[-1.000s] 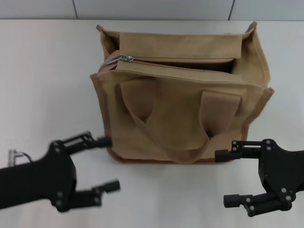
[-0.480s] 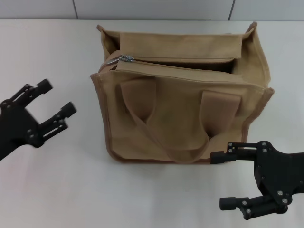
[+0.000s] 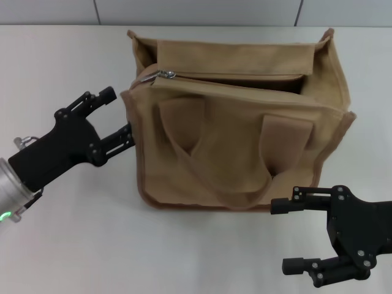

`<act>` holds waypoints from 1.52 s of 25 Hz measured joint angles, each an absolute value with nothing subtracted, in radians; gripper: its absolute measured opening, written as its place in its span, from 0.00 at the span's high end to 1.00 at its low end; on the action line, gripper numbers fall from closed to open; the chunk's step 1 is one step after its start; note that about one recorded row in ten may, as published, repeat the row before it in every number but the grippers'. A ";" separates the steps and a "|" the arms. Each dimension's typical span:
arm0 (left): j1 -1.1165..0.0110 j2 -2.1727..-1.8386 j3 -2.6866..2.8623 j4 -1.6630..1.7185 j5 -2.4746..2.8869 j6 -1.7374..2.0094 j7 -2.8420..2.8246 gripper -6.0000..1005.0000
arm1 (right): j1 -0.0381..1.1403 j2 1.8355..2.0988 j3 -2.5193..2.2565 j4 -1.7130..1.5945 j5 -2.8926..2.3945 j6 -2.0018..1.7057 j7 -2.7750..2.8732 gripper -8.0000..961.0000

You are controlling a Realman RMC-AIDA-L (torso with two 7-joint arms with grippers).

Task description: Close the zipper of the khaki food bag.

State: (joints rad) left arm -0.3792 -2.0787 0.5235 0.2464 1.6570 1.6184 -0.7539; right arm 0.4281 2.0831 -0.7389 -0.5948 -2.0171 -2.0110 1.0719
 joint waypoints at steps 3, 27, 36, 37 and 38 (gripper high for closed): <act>-0.391 -2.079 0.523 0.235 1.650 1.607 -0.756 0.20 | 0.427 2.083 -0.739 -0.589 -2.017 -2.011 1.071 0.16; -0.397 -2.080 0.501 0.161 1.507 1.631 -0.751 0.29 | 0.430 2.080 -0.730 -0.560 -2.001 -2.057 1.048 0.16; -0.408 -2.080 0.517 0.156 1.513 1.785 -0.706 0.64 | 0.426 2.077 -0.722 -0.568 -1.974 -2.097 1.053 0.16; -0.411 -2.080 0.517 0.156 1.512 1.791 -0.698 0.68 | 0.430 2.077 -0.701 -0.569 -1.969 -2.103 1.057 0.16; -0.416 -2.080 0.516 0.155 1.509 1.791 -0.696 0.72 | 0.430 2.077 -0.701 -0.569 -1.969 -2.103 1.057 0.16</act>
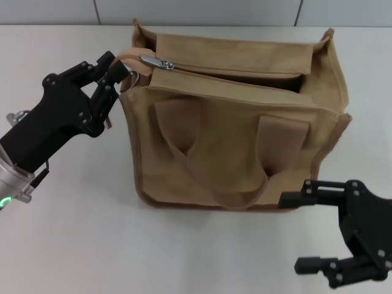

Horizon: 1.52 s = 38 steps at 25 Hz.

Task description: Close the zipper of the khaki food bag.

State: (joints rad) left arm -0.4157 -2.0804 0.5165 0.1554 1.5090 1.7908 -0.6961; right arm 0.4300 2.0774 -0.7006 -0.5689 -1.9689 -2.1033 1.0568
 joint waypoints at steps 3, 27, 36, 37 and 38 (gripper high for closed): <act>-0.430 -2.080 0.516 0.151 1.508 1.789 -0.697 0.82 | 0.435 2.078 -0.658 -0.569 -1.926 -2.116 1.084 0.16; -0.437 -2.079 0.535 0.061 1.521 1.876 -0.517 0.95 | 0.597 2.073 -0.665 -0.590 -1.778 -1.992 1.612 0.16; -0.467 -2.080 0.527 0.039 1.520 1.899 -0.523 0.95 | 0.761 2.008 -0.658 -0.515 -1.776 -1.986 2.173 0.16; -0.475 -2.080 0.527 0.039 1.520 1.897 -0.523 0.95 | 0.794 2.002 -0.653 -0.498 -1.766 -1.977 2.326 0.16; -0.475 -2.080 0.527 0.039 1.520 1.897 -0.523 0.95 | 0.794 2.002 -0.653 -0.498 -1.766 -1.977 2.326 0.16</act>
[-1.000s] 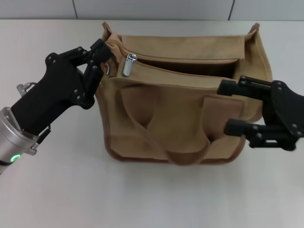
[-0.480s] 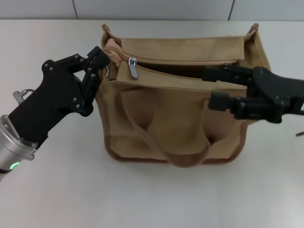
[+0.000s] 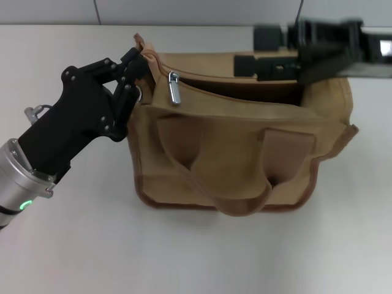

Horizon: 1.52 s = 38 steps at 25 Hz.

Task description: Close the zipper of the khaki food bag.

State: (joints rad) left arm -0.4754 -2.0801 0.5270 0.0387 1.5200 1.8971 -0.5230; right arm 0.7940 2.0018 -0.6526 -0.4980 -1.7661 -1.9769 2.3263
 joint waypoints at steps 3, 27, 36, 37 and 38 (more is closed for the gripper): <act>-0.487 -2.080 0.529 0.038 1.524 1.888 -0.517 0.95 | 0.823 2.009 -0.657 -0.487 -1.731 -1.920 2.542 0.16; -0.523 -2.080 0.517 0.038 1.517 1.894 -0.526 0.95 | 0.819 2.040 -0.811 -0.453 -1.735 -1.768 2.426 0.16; -0.535 -2.080 0.515 0.030 1.519 1.896 -0.527 0.95 | 0.847 2.057 -0.868 -0.460 -1.735 -1.700 2.376 0.16; -0.536 -2.080 0.515 0.028 1.519 1.896 -0.528 0.95 | 0.852 2.059 -0.873 -0.462 -1.735 -1.696 2.368 0.16; -0.536 -2.080 0.515 0.027 1.519 1.896 -0.528 0.95 | 0.857 2.060 -0.877 -0.463 -1.735 -1.687 2.360 0.16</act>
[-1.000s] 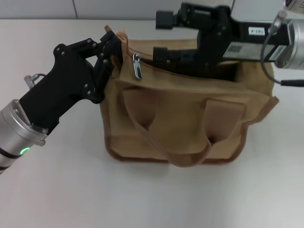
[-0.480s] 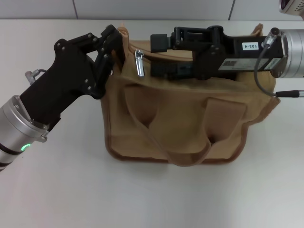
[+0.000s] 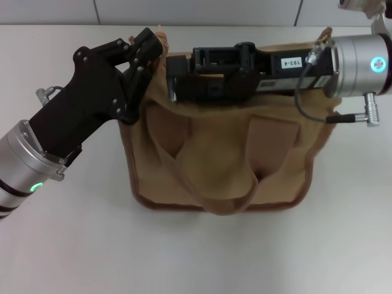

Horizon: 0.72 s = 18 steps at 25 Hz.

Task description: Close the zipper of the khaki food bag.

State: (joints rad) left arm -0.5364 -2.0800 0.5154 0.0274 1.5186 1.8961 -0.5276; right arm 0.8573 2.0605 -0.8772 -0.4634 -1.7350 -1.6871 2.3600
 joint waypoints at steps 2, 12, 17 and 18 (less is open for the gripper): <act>-0.537 -2.080 0.515 0.027 1.519 1.897 -0.528 0.95 | 0.863 2.061 -0.882 -0.465 -1.735 -1.670 2.350 0.16; -0.540 -2.080 0.515 0.026 1.519 1.897 -0.528 0.95 | 0.865 2.072 -0.885 -0.477 -1.735 -1.674 2.309 0.17; -0.543 -2.080 0.515 0.023 1.519 1.893 -0.528 0.95 | 0.859 2.071 -0.895 -0.477 -1.744 -1.668 2.301 0.17; -0.544 -2.080 0.516 0.023 1.519 1.893 -0.528 0.95 | 0.859 2.071 -0.895 -0.477 -1.744 -1.668 2.301 0.17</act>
